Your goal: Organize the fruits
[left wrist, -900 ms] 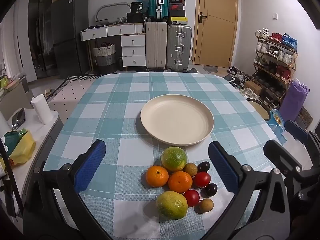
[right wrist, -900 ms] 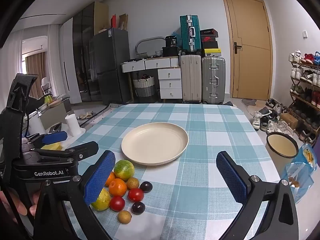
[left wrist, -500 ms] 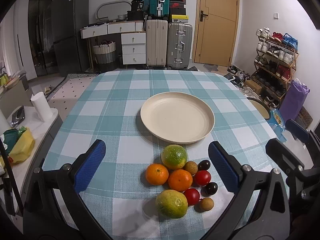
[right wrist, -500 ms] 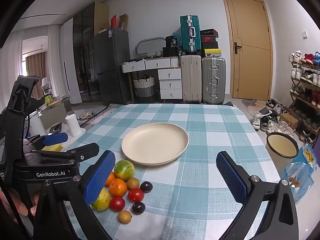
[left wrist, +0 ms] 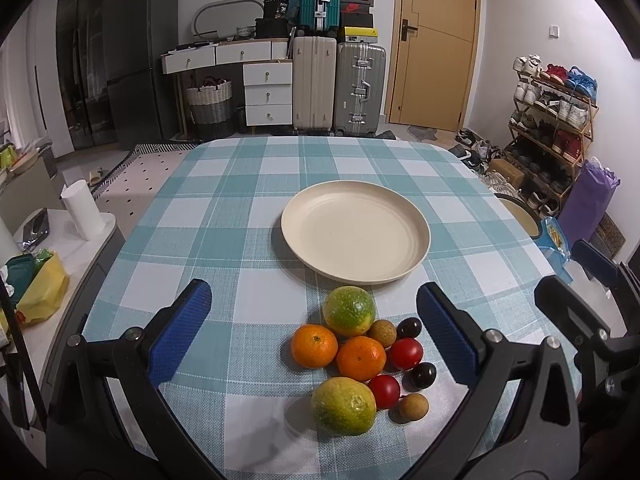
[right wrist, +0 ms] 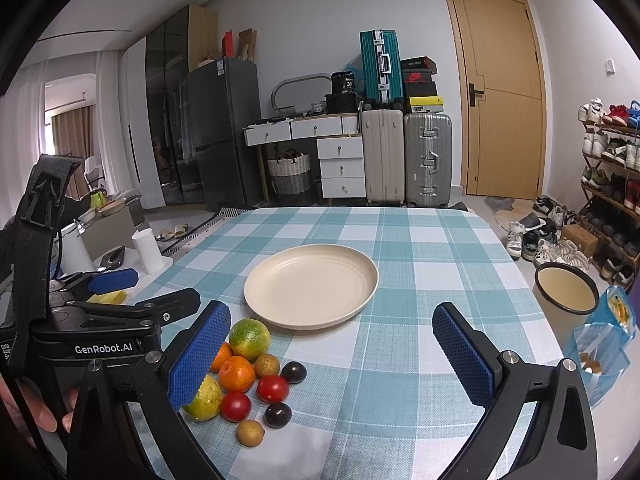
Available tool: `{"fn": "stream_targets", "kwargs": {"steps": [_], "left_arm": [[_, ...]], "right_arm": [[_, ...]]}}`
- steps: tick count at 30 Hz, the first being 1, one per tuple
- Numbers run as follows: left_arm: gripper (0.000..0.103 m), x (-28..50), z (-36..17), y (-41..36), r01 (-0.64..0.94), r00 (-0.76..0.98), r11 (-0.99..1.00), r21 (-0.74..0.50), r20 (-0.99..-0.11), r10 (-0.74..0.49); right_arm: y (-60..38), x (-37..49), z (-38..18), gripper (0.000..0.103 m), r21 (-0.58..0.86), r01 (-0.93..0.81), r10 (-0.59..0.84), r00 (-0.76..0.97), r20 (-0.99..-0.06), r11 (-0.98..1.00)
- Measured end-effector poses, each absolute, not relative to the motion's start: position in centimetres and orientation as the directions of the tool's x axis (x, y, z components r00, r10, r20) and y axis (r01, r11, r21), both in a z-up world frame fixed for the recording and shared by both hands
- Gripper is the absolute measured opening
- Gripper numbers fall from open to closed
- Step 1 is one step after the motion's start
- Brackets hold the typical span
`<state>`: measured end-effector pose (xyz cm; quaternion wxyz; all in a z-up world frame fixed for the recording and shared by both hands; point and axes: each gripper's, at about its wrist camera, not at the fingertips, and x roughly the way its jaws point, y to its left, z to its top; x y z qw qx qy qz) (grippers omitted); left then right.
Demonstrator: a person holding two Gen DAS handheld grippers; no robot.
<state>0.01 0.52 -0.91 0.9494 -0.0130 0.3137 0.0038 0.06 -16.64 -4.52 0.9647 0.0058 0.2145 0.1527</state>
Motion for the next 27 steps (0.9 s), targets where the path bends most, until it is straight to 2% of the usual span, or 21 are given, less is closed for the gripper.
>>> {"fn": "stream_targets", "kwargs": {"steps": [10,17,27], "left_arm": [[0.102,-0.3,-1.1,0.7,-0.016,0.805,0.999,-0.031,-0.593,-0.005],[0.102,-0.5,-1.1,0.8,-0.013,0.826,0.995,-0.102,-0.561,-0.047],[0.102,-0.6,-2.5,1.1,0.016,0.771,0.999,-0.049,-0.635,-0.043]], "right_arm": [[-17.0,0.3,-4.7,0.103,0.081,-0.282,0.29,0.864,-0.412,0.956],[-17.0,0.3,-5.0,0.103,0.087,-0.292,0.301,0.859,-0.414,0.952],[-16.8,0.5,-5.4,0.103,0.082,-0.29,0.296,0.856,-0.423,0.954]]}}
